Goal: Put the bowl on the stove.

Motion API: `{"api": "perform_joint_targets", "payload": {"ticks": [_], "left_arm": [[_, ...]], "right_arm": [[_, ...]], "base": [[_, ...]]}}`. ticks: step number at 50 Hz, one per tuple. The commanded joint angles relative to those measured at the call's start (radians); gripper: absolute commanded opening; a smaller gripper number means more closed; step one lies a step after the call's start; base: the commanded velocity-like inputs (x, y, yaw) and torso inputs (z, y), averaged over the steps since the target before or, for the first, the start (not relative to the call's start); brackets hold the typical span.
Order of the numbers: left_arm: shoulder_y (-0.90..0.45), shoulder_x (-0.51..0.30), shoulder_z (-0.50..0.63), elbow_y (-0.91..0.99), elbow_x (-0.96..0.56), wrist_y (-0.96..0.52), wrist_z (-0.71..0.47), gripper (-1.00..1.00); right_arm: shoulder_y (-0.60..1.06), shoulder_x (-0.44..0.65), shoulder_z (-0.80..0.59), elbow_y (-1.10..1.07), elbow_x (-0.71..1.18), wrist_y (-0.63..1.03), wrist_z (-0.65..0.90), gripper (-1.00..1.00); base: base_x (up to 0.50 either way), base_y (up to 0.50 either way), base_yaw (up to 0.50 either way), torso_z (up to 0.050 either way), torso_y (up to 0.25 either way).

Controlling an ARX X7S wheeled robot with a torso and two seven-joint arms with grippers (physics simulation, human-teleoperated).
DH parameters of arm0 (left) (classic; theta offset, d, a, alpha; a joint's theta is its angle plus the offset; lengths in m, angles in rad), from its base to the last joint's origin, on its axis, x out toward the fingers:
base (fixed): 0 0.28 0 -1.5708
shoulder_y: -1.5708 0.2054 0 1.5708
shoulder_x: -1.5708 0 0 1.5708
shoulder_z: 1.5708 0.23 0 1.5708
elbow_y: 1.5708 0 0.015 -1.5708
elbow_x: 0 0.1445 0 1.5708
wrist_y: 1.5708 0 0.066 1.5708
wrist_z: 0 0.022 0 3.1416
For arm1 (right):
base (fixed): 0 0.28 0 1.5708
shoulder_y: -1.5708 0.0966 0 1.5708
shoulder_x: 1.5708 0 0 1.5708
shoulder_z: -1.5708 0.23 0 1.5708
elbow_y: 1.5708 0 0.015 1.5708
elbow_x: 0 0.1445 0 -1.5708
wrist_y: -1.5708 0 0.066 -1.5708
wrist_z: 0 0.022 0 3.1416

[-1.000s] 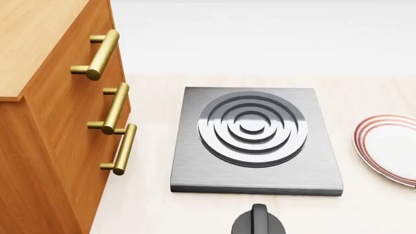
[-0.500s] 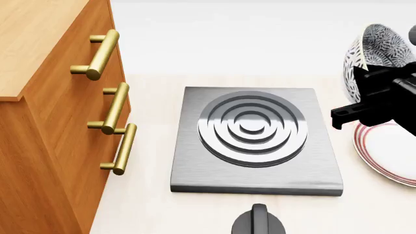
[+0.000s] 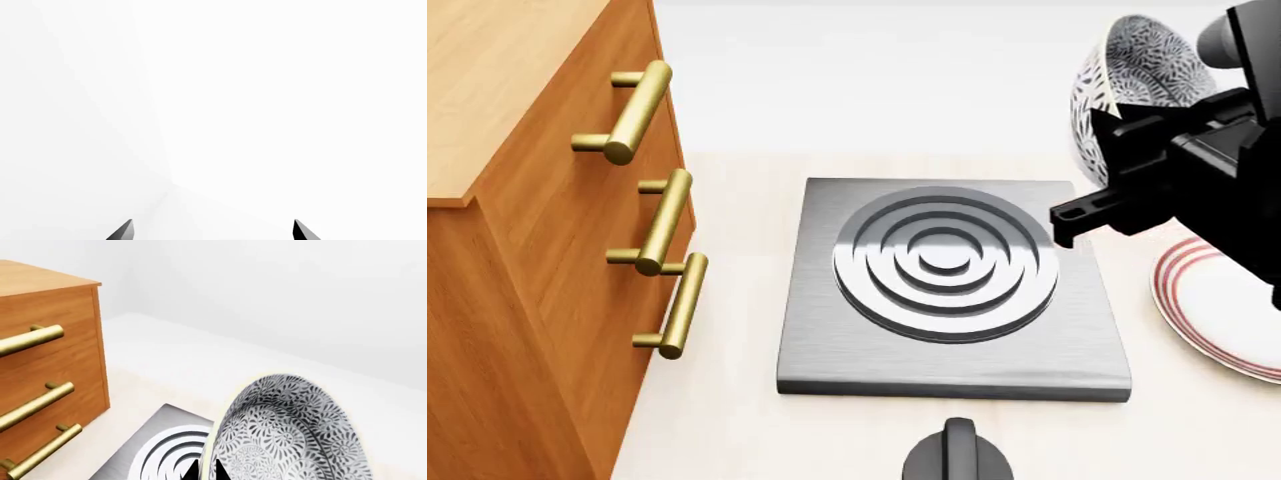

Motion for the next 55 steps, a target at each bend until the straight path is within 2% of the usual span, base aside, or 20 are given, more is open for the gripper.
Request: {"api": "perform_joint_targets", "payload": {"ticks": [1,6,9,15,17,38,55], "left_arm": [[0.000,0.017,-0.023,-0.005,0.023,0.006,0.008,1.00],[0.003,0.018,-0.021,-0.007,0.025,0.010,0.009,1.00],[0.005,0.017,-0.019,-0.007,0.026,0.012,0.010,1.00],[0.006,0.017,-0.016,-0.013,0.023,0.016,0.011,1.00],[0.006,0.016,-0.017,-0.014,0.024,0.017,0.010,1.00],[0.001,0.008,-0.009,-0.013,0.020,0.000,0.001,1.00],[0.006,0.000,0.000,-0.017,0.020,0.001,0.002,1.00]], "right_arm": [[0.003,-0.020,0.021,-0.014,-0.034,-0.018,-0.016,-1.00],[0.091,-0.087,-0.058,0.155,-0.113,-0.103,-0.097,-1.00],[0.187,-0.169,-0.114,0.376,-0.191,-0.209,-0.166,-1.00],[0.389,-0.353,-0.203,0.935,-0.329,-0.502,-0.321,-1.00],[0.489,-0.445,-0.221,1.235,-0.373,-0.662,-0.382,-1.00],[0.468,-0.548,0.119,1.249,-0.710,-0.556,-0.362,-1.00],[0.449,-0.601,0.181,1.249,-0.751,-0.516,-0.317,-1.00]], "base": [[0.00,0.00,0.00,0.000,0.000],[0.00,0.00,0.00,0.000,0.002],[0.00,0.00,0.00,0.000,0.000],[0.00,0.00,0.00,0.000,0.000],[0.00,0.00,0.00,0.000,0.000],[0.00,0.00,0.00,0.000,0.000],[0.00,0.00,0.00,0.000,0.001]]}}
